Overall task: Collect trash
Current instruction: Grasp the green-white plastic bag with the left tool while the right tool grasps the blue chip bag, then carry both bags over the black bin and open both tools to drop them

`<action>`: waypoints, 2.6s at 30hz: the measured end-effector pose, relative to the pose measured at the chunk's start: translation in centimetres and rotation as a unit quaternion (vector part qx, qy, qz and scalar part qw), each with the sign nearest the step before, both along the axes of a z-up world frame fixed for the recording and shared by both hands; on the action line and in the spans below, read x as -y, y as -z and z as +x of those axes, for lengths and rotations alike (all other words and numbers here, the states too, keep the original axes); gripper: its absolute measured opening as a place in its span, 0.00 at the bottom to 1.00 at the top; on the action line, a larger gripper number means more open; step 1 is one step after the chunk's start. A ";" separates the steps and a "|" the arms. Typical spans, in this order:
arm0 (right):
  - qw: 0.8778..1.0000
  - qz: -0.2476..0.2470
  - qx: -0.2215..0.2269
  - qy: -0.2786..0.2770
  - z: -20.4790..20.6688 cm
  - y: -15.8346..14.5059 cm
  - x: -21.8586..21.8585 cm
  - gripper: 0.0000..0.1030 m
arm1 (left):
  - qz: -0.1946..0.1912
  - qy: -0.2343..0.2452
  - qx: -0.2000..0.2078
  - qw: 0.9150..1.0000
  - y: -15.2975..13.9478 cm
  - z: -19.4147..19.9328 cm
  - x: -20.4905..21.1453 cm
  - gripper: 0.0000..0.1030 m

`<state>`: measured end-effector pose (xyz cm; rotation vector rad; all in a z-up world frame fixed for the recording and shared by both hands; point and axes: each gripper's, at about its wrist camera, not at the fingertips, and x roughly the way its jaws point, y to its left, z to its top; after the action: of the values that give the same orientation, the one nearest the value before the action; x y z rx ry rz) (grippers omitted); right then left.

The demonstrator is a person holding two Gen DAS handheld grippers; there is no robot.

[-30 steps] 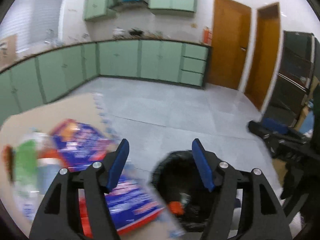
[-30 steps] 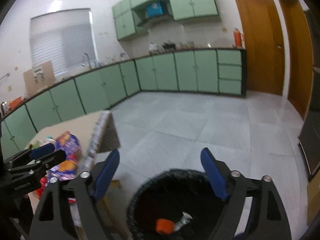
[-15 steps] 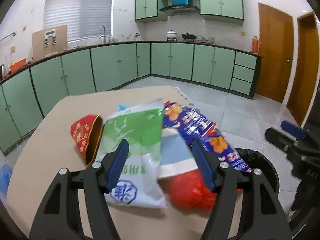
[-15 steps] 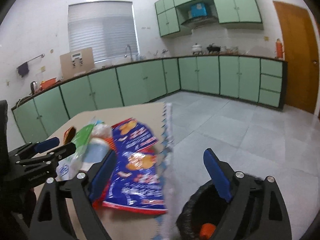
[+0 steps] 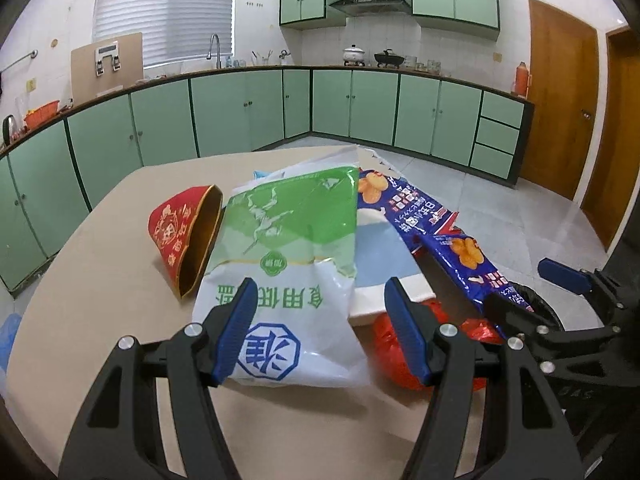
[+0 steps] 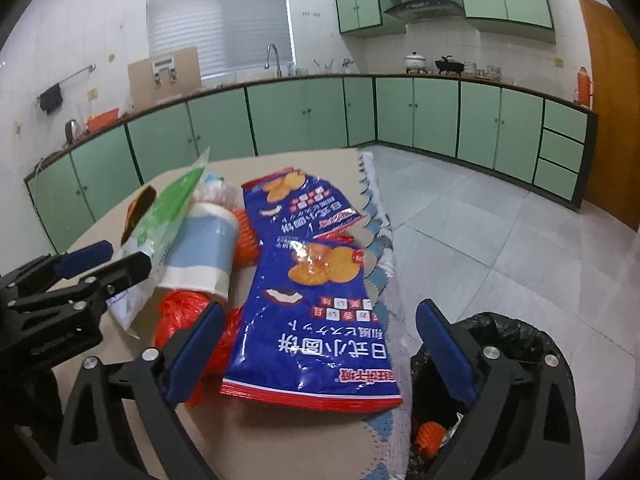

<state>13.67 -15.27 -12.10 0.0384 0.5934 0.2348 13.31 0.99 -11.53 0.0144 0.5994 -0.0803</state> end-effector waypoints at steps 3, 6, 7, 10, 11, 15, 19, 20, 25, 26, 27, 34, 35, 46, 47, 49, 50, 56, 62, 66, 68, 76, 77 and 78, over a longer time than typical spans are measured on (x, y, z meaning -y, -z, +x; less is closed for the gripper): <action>1.000 -0.008 -0.012 0.002 0.6 0.5 -0.2 0.92 | 0.001 0.001 -0.004 1.000 0.3 0.3 -0.2 0.62; 0.999 -0.005 -0.035 0.002 1.4 1.2 0.1 0.92 | -0.001 0.003 -0.010 1.000 0.5 0.7 -0.1 0.62; 0.999 -0.003 -0.044 0.002 1.6 1.4 0.2 0.91 | -0.002 0.004 -0.012 1.000 0.6 0.8 0.0 0.62; 0.998 0.003 -0.059 -0.008 1.9 2.1 0.2 0.80 | 0.000 0.006 -0.013 1.000 0.7 1.1 0.1 0.62; 0.998 0.005 -0.063 -0.011 1.9 2.2 0.2 0.79 | 0.001 0.006 -0.014 1.000 0.7 1.2 0.2 0.62; 0.998 0.004 -0.067 -0.019 1.7 2.6 0.1 0.75 | 0.003 0.003 -0.015 1.000 1.0 1.6 0.4 0.62; 0.998 0.015 -0.064 -0.025 1.5 2.1 0.5 0.70 | 0.003 -0.005 -0.019 1.000 1.2 2.0 0.2 0.53; 0.998 0.015 -0.061 -0.027 1.5 1.8 0.6 0.70 | 0.002 -0.006 -0.020 1.000 1.2 2.1 0.2 0.48; 0.999 0.000 -0.036 -0.031 0.9 0.6 0.3 0.69 | -0.001 -0.006 -0.013 1.000 1.0 1.9 -0.1 0.24; 0.999 -0.004 -0.033 -0.031 0.8 0.5 0.3 0.69 | -0.002 -0.007 -0.011 1.000 0.9 1.9 -0.2 0.23; 0.999 -0.006 -0.031 -0.030 0.7 0.4 0.3 0.69 | -0.002 -0.008 -0.008 1.000 0.8 1.8 -0.3 0.19; 1.000 -0.006 -0.012 -0.023 0.2 -0.7 0.9 0.70 | -0.004 -0.014 0.014 1.000 -0.4 1.0 -0.5 0.14; 1.000 -0.004 -0.009 -0.023 0.2 -0.9 1.0 0.70 | -0.004 -0.016 0.018 1.000 -0.6 0.8 -0.4 0.14; 0.998 0.036 0.035 -0.029 -1.0 -4.5 2.7 0.70 | -0.020 -0.018 0.088 0.996 -5.3 -1.9 0.1 0.12; 0.998 0.040 0.039 -0.029 -1.2 -4.9 2.9 0.70 | -0.021 -0.017 0.093 0.995 -5.6 -2.2 0.3 0.12; 0.997 0.048 0.045 -0.027 -1.4 -5.5 3.5 0.70 | -0.025 -0.012 0.102 0.994 -6.3 -2.5 0.3 0.11; 0.997 0.049 0.048 -0.026 -1.6 -5.7 3.6 0.70 | -0.026 -0.009 0.107 0.994 -6.6 -2.7 0.5 0.11; 0.997 0.044 0.067 -0.012 -2.5 -7.0 4.6 0.70 | -0.035 0.021 0.122 0.992 -8.0 -2.9 2.4 0.11; 0.996 0.037 0.077 0.014 -3.5 -7.8 6.2 0.70 | -0.046 0.062 0.126 0.989 -8.3 -2.5 5.4 0.11; 0.995 0.035 0.083 0.039 -4.2 -8.2 8.4 0.70 | -0.053 0.089 0.127 0.987 -8.1 -2.3 7.4 0.11; 0.994 0.034 0.084 0.053 -4.5 -8.4 9.4 0.70 | -0.056 0.107 0.127 0.985 -8.0 -2.1 8.8 0.11; 0.989 0.030 0.072 0.125 -5.6 -7.5 15.3 0.70 | -0.072 0.176 0.112 0.975 -6.5 -1.4 14.5 0.11; 0.988 0.029 0.070 0.132 -5.6 -7.3 15.8 0.70 | -0.073 0.184 0.110 0.974 -6.2 -1.3 15.3 0.11; 0.987 0.027 0.068 0.140 -5.7 -7.2 16.4 0.70 | -0.074 0.190 0.108 0.973 -6.0 -1.2 16.0 0.11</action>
<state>7.99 -31.72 -4.90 0.1563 0.4393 -0.0202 12.07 -15.00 -5.51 -0.0062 0.3652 -0.4895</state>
